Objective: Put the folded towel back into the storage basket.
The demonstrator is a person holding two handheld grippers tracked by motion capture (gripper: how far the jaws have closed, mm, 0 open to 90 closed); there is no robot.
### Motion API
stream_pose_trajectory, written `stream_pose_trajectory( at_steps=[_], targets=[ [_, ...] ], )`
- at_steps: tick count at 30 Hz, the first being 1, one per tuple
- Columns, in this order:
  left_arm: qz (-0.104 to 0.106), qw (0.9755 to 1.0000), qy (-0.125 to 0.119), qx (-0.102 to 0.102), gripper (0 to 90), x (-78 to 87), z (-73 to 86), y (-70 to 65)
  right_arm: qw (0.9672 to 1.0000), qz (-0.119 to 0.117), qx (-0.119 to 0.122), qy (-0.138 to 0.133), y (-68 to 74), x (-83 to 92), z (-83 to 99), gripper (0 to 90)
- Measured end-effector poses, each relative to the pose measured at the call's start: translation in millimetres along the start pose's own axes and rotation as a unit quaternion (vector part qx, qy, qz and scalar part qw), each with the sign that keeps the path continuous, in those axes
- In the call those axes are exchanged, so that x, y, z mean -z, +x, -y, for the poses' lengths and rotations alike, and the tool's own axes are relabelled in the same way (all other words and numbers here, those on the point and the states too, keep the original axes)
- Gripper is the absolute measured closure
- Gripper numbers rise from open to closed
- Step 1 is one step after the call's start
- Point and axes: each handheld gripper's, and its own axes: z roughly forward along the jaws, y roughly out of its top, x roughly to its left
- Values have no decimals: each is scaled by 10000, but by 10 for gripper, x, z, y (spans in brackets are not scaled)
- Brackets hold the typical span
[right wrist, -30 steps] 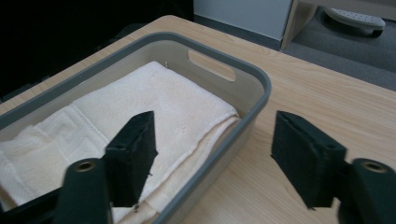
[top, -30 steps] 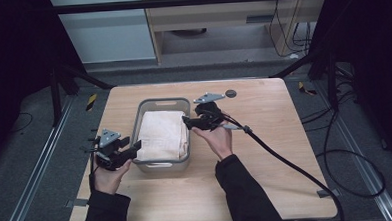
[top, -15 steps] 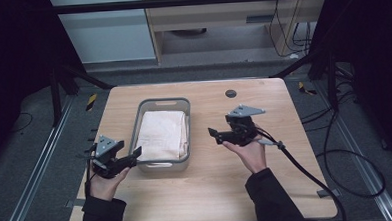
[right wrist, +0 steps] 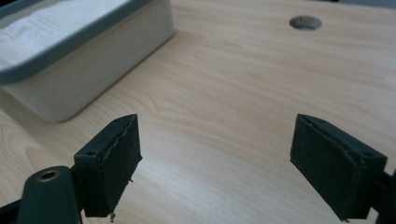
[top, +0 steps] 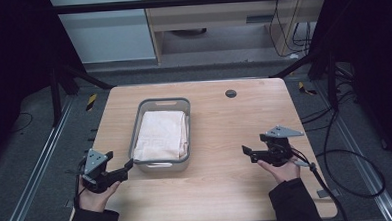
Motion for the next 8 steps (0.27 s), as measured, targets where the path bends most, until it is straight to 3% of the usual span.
stream_pose_trajectory(
  at_steps=[8],
  targets=[
    [-115, 9994, 319, -70, 185, -57, 178, 83, 9996, 191, -73, 205, -195, 136, 325, 158]
  ],
)
